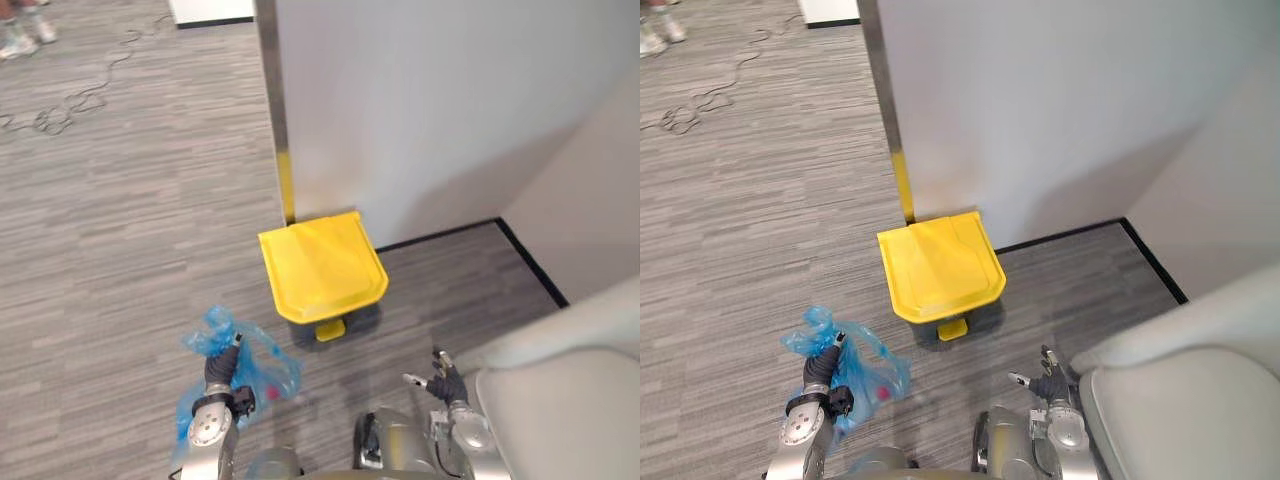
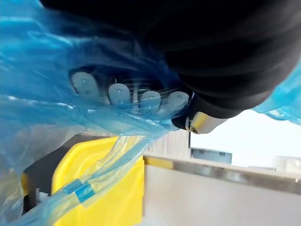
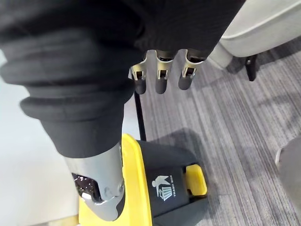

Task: Gather rubbish on tea table into small bin, then transfer packed bag to large trash can.

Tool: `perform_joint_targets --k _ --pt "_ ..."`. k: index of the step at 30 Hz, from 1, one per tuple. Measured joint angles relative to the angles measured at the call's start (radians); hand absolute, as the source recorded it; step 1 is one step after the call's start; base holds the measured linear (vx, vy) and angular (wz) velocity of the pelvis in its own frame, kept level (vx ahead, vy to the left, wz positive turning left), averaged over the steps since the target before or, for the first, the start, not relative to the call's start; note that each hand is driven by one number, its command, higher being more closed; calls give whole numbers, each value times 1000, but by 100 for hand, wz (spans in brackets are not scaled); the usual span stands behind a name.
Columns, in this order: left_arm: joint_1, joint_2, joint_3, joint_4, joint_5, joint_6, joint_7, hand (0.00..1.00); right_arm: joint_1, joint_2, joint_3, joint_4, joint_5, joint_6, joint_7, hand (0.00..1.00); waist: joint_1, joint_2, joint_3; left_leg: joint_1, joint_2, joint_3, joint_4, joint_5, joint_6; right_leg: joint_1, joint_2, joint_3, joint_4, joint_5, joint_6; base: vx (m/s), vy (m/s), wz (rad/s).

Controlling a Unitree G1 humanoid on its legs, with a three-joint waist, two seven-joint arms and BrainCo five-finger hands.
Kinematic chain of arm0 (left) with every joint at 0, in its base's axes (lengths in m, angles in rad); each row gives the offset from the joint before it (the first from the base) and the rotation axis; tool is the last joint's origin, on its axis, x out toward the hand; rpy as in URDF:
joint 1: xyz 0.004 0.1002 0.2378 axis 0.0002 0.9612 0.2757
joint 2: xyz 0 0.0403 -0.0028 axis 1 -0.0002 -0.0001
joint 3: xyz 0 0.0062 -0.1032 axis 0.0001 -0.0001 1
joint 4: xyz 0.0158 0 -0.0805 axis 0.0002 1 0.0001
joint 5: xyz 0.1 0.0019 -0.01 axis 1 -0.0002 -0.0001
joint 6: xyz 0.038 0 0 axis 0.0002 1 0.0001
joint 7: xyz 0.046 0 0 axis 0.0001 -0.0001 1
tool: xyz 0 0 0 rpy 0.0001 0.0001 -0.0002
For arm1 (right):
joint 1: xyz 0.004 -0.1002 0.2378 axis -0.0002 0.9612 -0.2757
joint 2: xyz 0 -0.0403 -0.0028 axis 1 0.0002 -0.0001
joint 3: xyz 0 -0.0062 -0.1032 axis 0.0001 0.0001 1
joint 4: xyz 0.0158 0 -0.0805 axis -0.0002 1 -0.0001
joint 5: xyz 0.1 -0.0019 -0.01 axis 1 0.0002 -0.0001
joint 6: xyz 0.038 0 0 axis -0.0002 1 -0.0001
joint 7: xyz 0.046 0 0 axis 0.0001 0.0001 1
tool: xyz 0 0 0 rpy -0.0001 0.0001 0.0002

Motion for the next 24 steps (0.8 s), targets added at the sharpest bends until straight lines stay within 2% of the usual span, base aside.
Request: perform_joint_targets --k 1,2,3,5,6,7,9,10,11,14,17,20,24 --pt "-16 -33 18 22 -1 3 3 100 -5 -14 -9 12 2 10 -1 0 0 57 14 -6 44 -33 54 -25 -30 24 11 -72 47 -20 -39 503 -264 118" --pt "-15 -39 20 22 -1 3 5 100 -4 -14 -17 6 3 10 -1 0 0 60 13 -12 50 -36 59 -17 -41 30 10 -81 45 -24 -43 397 -208 85" --pt "-13 -51 24 20 -1 2 12 100 -6 -15 -29 -16 12 7 -2 0 10 66 11 -28 57 -33 71 28 -47 43 8 -111 26 -35 -57 362 -212 64" --pt "-20 -61 28 19 -2 2 12 100 -5 -14 -39 -39 22 1 -4 0 18 68 14 -83 80 -6 181 106 -52 110 14 -142 -49 -40 -61 336 -192 61" --pt "-12 -64 29 19 -5 1 11 100 -8 -9 -39 -37 39 0 -5 0 25 66 16 -120 122 39 258 103 -51 172 18 -155 -102 -39 -62 225 -84 35" --pt "-5 -64 27 19 -9 1 10 100 -9 -9 -41 -37 44 -1 -6 0 26 65 16 -126 138 70 269 83 -42 198 18 -163 -118 -39 -62 315 -98 33" --pt "6 -68 15 17 -9 1 5 100 -8 -10 -63 -36 50 -15 -6 0 28 64 12 -137 186 185 188 55 6 260 16 -183 -161 -39 -62 191 -6 17" --pt "7 -68 14 17 -9 1 -1 100 -7 -10 -70 -36 51 -17 -7 0 35 66 7 -143 194 210 137 71 11 259 17 -185 -163 -42 -58 139 62 4" --pt "8 -68 11 16 -8 0 -9 100 -2 -13 -89 -32 61 -19 -10 0 39 86 -5 -157 201 246 51 118 12 258 25 -185 -162 -55 -38 127 96 8" --pt "-3 -53 7 23 -8 0 -12 100 20 11 -114 6 82 -18 -19 0 31 57 -24 -93 154 243 -113 118 -14 259 -5 -215 -184 -54 -20 113 134 33" --pt "5 -34 0 62 -8 1 -12 100 9 16 -115 45 89 -15 -19 0 26 46 -37 -69 127 246 -160 129 -30 267 -22 -210 -199 -44 -3 37 94 10" --pt "13 -16 -3 100 -8 3 -12 100 -2 18 -117 68 89 -15 -19 0 22 48 -51 -42 111 254 -206 133 -30 282 -30 -207 -224 -33 12 14 85 -1" --pt "16 -10 -3 130 -8 3 -11 100 -21 19 -147 121 88 -15 -19 0 18 52 -63 -13 88 256 -275 173 -27 297 -36 -205 -265 4 14 -32 32 1"
